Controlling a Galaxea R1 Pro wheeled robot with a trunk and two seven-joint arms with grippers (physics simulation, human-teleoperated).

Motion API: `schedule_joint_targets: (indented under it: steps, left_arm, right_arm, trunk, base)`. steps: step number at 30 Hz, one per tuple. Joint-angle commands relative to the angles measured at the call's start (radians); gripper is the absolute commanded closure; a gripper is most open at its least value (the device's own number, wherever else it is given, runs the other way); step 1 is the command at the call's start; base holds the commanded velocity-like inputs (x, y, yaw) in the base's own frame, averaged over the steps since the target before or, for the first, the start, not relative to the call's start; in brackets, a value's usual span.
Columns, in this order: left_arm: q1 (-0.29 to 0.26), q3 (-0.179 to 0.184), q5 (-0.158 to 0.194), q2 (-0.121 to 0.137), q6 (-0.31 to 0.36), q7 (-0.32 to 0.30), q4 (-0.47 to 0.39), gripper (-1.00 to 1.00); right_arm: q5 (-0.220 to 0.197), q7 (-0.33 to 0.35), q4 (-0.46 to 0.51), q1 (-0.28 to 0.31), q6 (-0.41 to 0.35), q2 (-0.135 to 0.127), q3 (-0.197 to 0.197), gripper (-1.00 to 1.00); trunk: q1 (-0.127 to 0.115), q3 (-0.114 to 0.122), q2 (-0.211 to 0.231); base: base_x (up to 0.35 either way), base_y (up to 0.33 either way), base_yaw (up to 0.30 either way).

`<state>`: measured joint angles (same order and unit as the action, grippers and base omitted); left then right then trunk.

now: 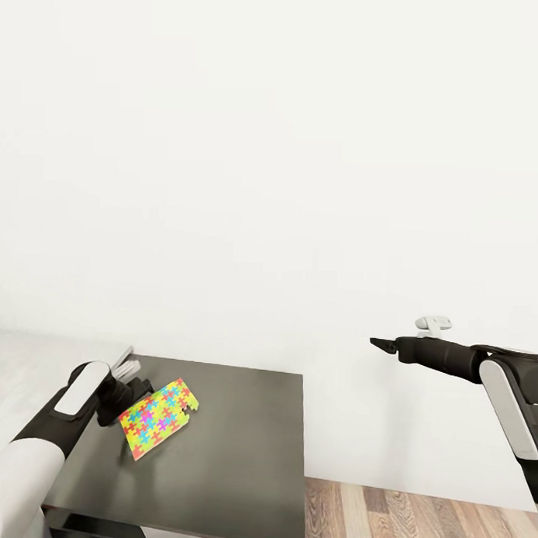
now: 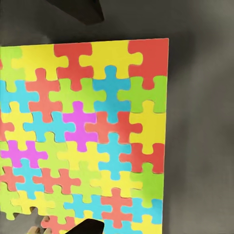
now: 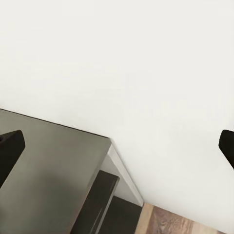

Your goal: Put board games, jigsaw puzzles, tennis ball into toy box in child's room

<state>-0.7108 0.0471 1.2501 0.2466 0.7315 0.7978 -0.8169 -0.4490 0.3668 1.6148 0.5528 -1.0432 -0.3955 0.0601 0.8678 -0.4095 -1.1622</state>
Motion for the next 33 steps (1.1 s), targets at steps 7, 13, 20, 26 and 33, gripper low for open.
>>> schedule_joint_targets:
  steps: [7,13,20,26,33]
  left_arm:
    - [0.0,0.003,-0.02,0.001,-0.035,-0.044,0.024,-1.0]
    - [0.002,0.004,-0.024,0.002,-0.057,-0.099,0.05,-1.0]
    - [0.015,0.001,-0.026,0.019,-0.066,-0.171,0.085,-1.0]
    - [0.022,-0.002,-0.026,0.025,-0.067,-0.181,0.093,-1.0]
    - [0.025,-0.003,-0.026,0.043,-0.092,-0.205,0.137,-1.0]
  right_arm:
    - [0.007,0.01,0.0,0.001,-0.004,-0.001,0.002,-1.0]
    - [0.007,0.01,0.0,0.001,-0.004,-0.002,0.004,-1.0]
    - [0.007,0.011,0.0,0.001,-0.004,-0.002,0.004,-1.0]
    - [0.007,0.011,0.0,0.001,-0.004,-0.002,0.004,-1.0]
    - [0.007,0.011,0.0,0.001,-0.004,-0.001,0.004,-1.0]
  trunk:
    - [0.0,-0.001,-0.001]
    - [0.0,-0.001,-0.001]
    - [0.0,-0.001,-0.001]
    - [0.0,-0.001,-0.001]
    - [0.0,-0.001,-0.001]
  base:
    - [0.0,0.0,0.0]
    - [0.0,0.0,0.0]
    - [0.0,0.0,0.0]
    - [0.0,0.0,0.0]
    - [0.0,0.0,-0.012]
